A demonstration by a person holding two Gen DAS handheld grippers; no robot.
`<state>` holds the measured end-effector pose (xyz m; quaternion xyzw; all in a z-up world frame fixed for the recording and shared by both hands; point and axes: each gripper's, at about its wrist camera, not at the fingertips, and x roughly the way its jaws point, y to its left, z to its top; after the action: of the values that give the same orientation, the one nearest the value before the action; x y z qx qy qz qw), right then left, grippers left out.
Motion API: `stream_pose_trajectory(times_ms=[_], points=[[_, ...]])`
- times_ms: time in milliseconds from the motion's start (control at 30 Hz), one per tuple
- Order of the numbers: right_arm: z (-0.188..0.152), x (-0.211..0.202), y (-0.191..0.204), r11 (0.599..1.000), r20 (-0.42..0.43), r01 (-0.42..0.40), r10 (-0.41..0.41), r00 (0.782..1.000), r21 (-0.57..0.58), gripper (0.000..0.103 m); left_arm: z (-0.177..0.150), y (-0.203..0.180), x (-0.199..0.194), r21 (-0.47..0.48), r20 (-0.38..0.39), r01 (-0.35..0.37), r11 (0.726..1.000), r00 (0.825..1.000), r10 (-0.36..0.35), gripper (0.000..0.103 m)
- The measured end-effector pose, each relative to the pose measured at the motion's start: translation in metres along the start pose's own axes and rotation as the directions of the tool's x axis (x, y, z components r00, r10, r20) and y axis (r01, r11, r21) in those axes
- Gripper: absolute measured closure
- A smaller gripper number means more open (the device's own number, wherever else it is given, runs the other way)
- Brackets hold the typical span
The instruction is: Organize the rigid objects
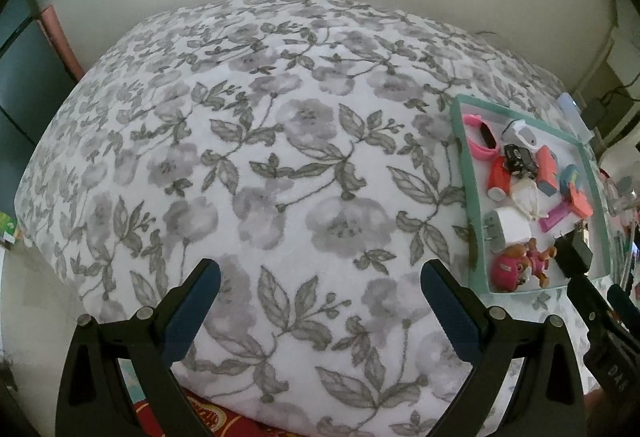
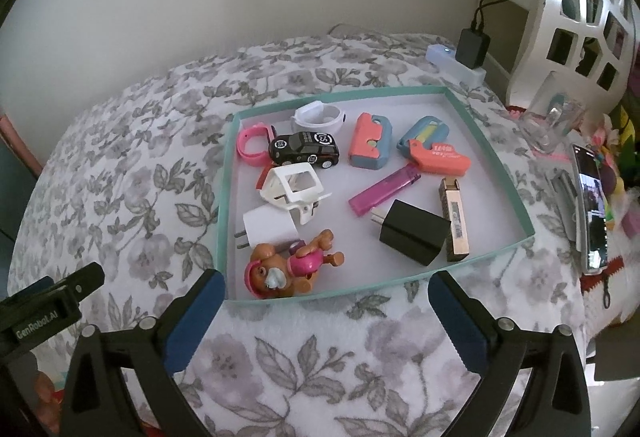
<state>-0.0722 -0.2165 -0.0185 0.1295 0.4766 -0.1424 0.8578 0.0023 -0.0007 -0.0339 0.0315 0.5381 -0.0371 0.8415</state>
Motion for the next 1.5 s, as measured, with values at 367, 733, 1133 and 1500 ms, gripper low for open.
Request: stream_pose_trajectory(times_ms=[367,733,1133,1500], points=[[0.003,-0.004,-0.001,1.0,0.026,0.005,-0.005,1.0,-0.013,0.0,0.0,-0.006,0.001,0.023,-0.003,0.03,0.999,1.0,-0.03,0.002],[0.005,-0.004,-0.005,1.0,0.026,0.011,-0.01,1.0,-0.009,0.0,0.0,-0.012,-0.001,0.059,0.002,0.041,0.997,0.999,-0.042,0.002],[0.004,-0.004,-0.007,1.0,0.026,0.016,-0.015,1.0,-0.005,0.0,-0.001,-0.01,0.002,0.044,-0.019,0.027,0.999,0.999,-0.027,0.002],[0.003,-0.001,-0.006,1.0,0.019,0.023,-0.023,1.0,-0.02,0.0,-0.001,-0.01,0.003,0.044,-0.03,0.017,0.999,0.999,-0.016,0.002]])
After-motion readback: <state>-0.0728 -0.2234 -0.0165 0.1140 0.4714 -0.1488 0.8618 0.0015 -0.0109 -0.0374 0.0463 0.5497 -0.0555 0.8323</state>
